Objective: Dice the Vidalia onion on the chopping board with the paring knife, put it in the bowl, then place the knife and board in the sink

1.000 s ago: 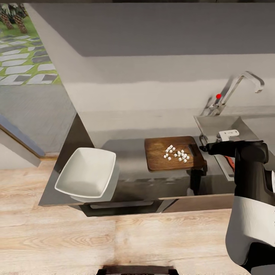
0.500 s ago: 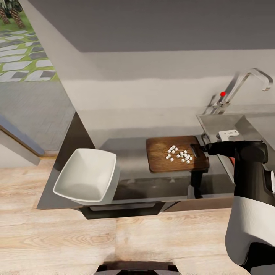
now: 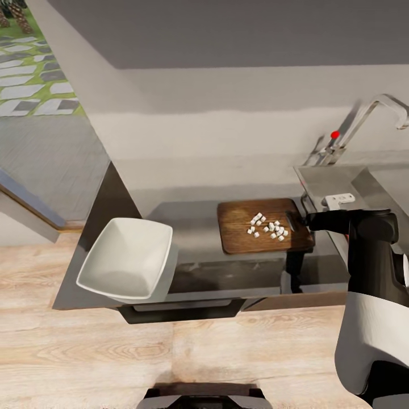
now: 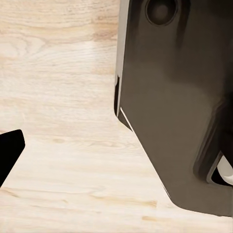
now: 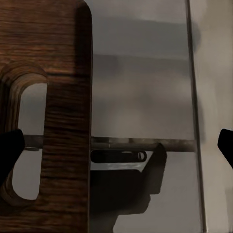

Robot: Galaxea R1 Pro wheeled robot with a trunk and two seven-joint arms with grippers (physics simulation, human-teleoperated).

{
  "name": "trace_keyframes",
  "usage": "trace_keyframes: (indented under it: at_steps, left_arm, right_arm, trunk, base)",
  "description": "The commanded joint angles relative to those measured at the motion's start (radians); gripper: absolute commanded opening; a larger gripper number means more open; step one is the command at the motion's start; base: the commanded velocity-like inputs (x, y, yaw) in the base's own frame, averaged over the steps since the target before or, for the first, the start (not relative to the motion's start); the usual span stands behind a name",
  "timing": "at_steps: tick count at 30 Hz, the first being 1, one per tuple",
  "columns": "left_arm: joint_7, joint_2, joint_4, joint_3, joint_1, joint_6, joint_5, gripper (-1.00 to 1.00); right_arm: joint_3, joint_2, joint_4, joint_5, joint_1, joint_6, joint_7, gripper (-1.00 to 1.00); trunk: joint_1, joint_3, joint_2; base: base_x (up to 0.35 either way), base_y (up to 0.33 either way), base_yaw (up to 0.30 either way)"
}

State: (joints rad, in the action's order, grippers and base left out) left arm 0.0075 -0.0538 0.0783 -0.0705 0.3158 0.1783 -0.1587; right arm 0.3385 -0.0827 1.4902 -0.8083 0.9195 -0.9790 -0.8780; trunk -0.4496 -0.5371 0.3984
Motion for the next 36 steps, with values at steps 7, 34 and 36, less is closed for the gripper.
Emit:
trace_keyframes:
  at_steps: [7, 34, 36]
  left_arm:
    - [0.0, 0.0, 0.004, -0.008, 0.002, 0.007, -0.009, 1.0]
    - [0.0, 0.0, 0.004, -0.008, 0.002, 0.007, -0.009, 1.0]
    - [0.0, 0.0, 0.004, -0.008, 0.002, 0.007, -0.009, 1.0]
  right_arm:
    - [0.0, 0.0, 0.001, -0.009, 0.001, -0.003, -0.01, 1.0]
    - [0.0, 0.004, -0.019, -0.009, 0.001, -0.003, -0.009, -1.0]
    - [0.0, 0.004, -0.019, -0.008, 0.001, -0.002, -0.009, -1.0]
  trunk:
    - [0.0, -0.013, 0.002]
    - [0.0, -0.037, 0.002]
    - [0.0, -0.037, 0.002]
  base:
    - [0.0, 0.0, 0.0]
    - [0.0, 0.0, 0.0]
    - [0.0, 0.0, 0.0]
